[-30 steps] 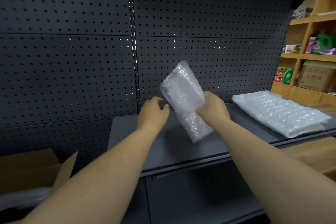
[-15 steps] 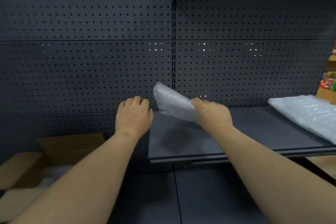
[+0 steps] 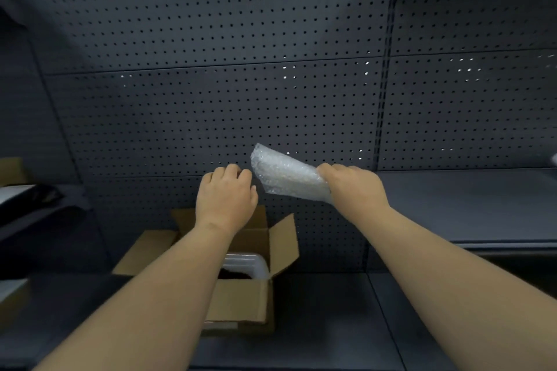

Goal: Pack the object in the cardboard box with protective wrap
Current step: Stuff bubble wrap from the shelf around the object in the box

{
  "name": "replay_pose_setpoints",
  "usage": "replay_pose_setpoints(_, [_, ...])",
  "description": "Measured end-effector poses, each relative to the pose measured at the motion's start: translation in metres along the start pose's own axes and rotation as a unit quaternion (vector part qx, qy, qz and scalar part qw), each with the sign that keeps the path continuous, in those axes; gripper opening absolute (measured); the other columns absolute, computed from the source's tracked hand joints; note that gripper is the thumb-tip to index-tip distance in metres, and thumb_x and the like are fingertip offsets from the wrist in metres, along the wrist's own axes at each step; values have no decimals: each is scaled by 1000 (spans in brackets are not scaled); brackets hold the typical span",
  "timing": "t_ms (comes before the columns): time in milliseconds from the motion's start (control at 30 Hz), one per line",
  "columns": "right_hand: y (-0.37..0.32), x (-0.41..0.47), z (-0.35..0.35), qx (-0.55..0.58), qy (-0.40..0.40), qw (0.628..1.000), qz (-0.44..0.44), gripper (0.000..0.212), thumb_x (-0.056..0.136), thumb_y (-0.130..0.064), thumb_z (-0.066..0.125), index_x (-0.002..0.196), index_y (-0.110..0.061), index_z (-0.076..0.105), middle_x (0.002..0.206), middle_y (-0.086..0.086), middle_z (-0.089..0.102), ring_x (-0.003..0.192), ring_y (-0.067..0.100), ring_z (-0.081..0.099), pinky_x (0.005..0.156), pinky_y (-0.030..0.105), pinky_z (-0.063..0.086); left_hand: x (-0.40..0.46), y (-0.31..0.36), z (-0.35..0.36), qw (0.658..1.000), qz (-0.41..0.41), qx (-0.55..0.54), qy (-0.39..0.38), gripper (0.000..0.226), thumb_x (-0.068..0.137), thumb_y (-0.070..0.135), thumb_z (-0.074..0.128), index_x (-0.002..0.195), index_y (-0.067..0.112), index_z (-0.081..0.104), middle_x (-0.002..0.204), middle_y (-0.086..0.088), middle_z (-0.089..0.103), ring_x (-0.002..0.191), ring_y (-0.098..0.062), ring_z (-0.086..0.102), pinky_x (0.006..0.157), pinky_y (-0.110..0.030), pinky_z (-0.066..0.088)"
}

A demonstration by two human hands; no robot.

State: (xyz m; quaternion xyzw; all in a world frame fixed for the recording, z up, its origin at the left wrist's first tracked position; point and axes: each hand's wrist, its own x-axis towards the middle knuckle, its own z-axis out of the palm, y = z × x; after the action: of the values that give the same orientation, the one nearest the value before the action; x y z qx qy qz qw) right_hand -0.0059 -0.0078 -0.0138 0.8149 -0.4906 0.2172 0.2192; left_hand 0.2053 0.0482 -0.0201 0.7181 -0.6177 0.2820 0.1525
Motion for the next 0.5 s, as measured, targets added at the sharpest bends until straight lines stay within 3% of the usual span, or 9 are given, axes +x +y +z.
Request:
replay_pose_setpoints(100, [-54, 0, 7, 15, -10, 1000, -11, 35, 83, -2, 55, 116, -13, 51, 99, 7, 62, 84, 30, 59, 52, 31, 26, -12, -48, 8, 1000, 6, 6, -8, 35, 98, 38, 37, 122, 19, 54, 121, -3, 57, 112, -23, 53, 95, -37, 40])
replay_pose_setpoints(200, [-95, -2, 19, 8, -23, 1000, 4, 36, 84, -8, 56, 118, -14, 49, 103, 6, 61, 91, 29, 61, 59, 34, 32, -25, -84, 18, 1000, 16, 4, -25, 33, 98, 38, 36, 119, 19, 54, 120, -2, 57, 110, -22, 53, 93, -36, 40])
replay_pose_setpoints(400, [-142, -8, 41, 6, -48, 999, 9, 31, 83, -11, 61, 111, -15, 50, 97, 3, 61, 85, 26, 62, 57, 32, 37, -46, -128, 40, 998, 13, 5, -58, 32, 99, 36, 35, 117, 18, 54, 118, -2, 57, 108, -22, 53, 91, -34, 40])
replay_pose_setpoints(500, [-151, -6, 50, -8, -38, 999, -11, 39, 59, -6, 81, 91, -12, 60, 73, 4, 63, 59, 26, 62, 45, 27, 30, -51, -139, 48, 998, 8, 7, -67, 33, 99, 36, 35, 117, 18, 55, 117, -2, 57, 107, -22, 54, 90, -34, 40])
